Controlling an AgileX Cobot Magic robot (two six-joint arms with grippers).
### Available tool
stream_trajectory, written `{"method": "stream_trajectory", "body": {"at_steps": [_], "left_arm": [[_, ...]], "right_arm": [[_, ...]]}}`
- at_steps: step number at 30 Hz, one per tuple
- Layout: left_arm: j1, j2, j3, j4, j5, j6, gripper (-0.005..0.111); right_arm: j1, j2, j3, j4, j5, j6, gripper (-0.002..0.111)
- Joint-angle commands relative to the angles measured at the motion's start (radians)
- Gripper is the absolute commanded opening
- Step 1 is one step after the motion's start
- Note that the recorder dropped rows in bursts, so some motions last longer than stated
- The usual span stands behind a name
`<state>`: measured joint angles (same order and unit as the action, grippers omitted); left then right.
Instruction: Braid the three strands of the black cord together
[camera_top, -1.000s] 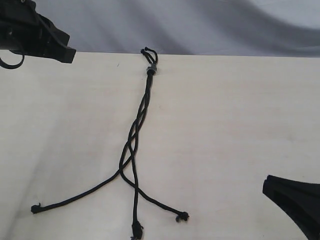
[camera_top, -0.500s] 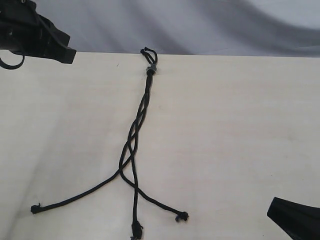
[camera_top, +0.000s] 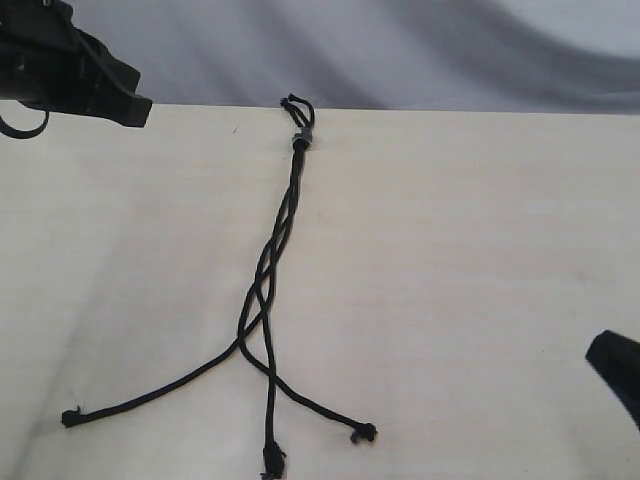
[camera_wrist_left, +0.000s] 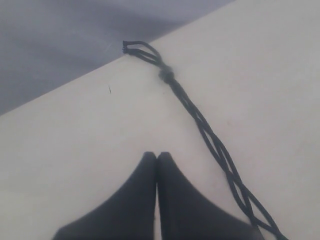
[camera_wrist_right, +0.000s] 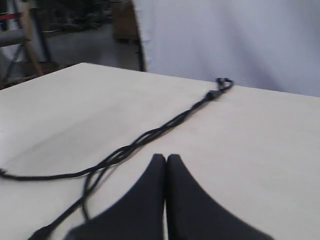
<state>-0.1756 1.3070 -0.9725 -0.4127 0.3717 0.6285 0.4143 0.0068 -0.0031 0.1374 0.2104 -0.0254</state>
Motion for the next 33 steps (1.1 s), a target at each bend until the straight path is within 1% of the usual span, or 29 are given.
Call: {"method": "stream_trajectory", "body": {"at_steps": [1,2,4,8,33], "left_arm": [[0.004,-0.009,-0.001,-0.015,-0.004,0.0,0.0],[0.004,-0.009,-0.001,-0.015,-0.004,0.0,0.0],[0.004,-0.009,-0.001,-0.015,-0.004,0.0,0.0],[0.004,-0.009,-0.001,-0.015,-0.004,0.0,0.0],[0.004,-0.009,-0.001,-0.015,-0.004,0.0,0.0]], "right_arm": [[-0.223,-0.007,0.003,-0.003,-0.035,0.003,0.0],[-0.274,-0.007,0.003,-0.005,-0.042,0.003,0.0],[-0.332,-0.007,0.003,-0.007,-0.055,0.003,0.0],[-0.392,-0.007,0.003,-0.007,-0.061,-0.001,0.0],[-0.4,-0.007,0.003,-0.041,-0.044,-0.004,0.0]]}}
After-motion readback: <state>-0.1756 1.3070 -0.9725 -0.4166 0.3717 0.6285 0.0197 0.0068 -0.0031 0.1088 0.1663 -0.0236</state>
